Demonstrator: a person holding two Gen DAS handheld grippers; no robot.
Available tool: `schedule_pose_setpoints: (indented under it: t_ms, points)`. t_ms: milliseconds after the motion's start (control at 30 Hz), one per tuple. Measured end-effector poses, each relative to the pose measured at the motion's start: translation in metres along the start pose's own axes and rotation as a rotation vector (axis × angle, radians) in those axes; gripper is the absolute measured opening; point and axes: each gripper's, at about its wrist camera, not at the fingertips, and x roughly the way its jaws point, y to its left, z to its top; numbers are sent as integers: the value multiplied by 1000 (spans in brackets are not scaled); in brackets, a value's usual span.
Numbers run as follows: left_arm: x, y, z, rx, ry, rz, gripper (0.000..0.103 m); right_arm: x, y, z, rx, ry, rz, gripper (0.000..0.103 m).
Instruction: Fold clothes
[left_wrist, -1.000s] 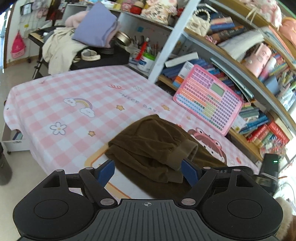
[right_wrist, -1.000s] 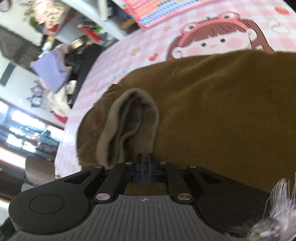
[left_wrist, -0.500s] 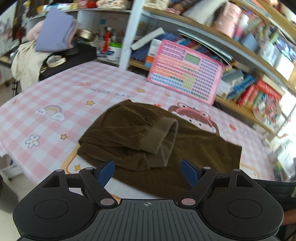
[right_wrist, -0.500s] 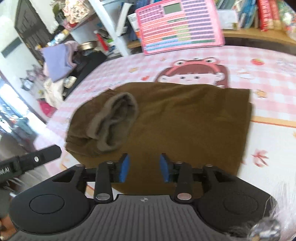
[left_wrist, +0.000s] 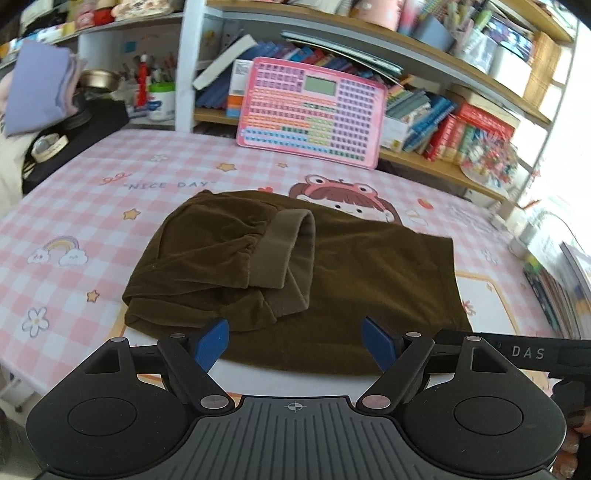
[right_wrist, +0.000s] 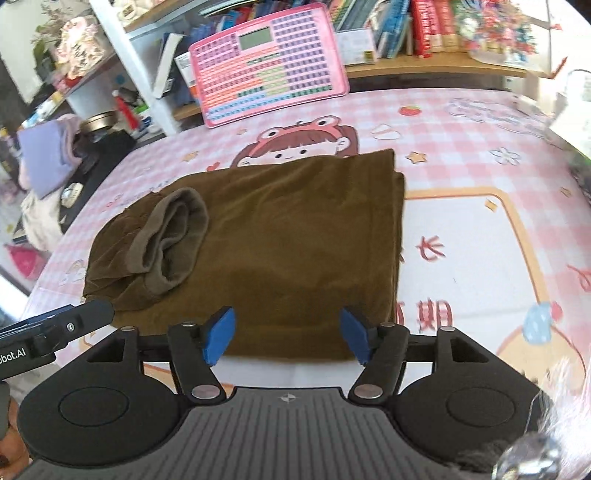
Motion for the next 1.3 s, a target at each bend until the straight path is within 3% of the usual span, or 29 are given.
schedule_pose_setpoints:
  t_ms: [67,233,533,767,1033,1133,1200,1300]
  points:
    - [-1,2,-1,27,7,0,87,-6,5,-6,14,-16,-23,71]
    - [-2,11,-4,80,25,24,90,-16,18,-22,41,-36,-87,80]
    - [-1,25,-11,79,49,-18,93,-25,29,-46,93,-18,-177,82]
    - [7,30,-9,53,65,8,93,-20,20,-46,135,19,-205,82]
    - [19,14,-5,25,73,85,93,-10,-8,-28,152,27,-136,81]
    - [25,-3,-3,21,71,108,93,-7,-33,-17,196,40,-76,75]
    - [28,-18,-3,33,61,119,93,-4,-52,-10,234,64,-34,62]
    - [32,-42,-3,56,44,135,93,4,-81,0,307,113,41,54]
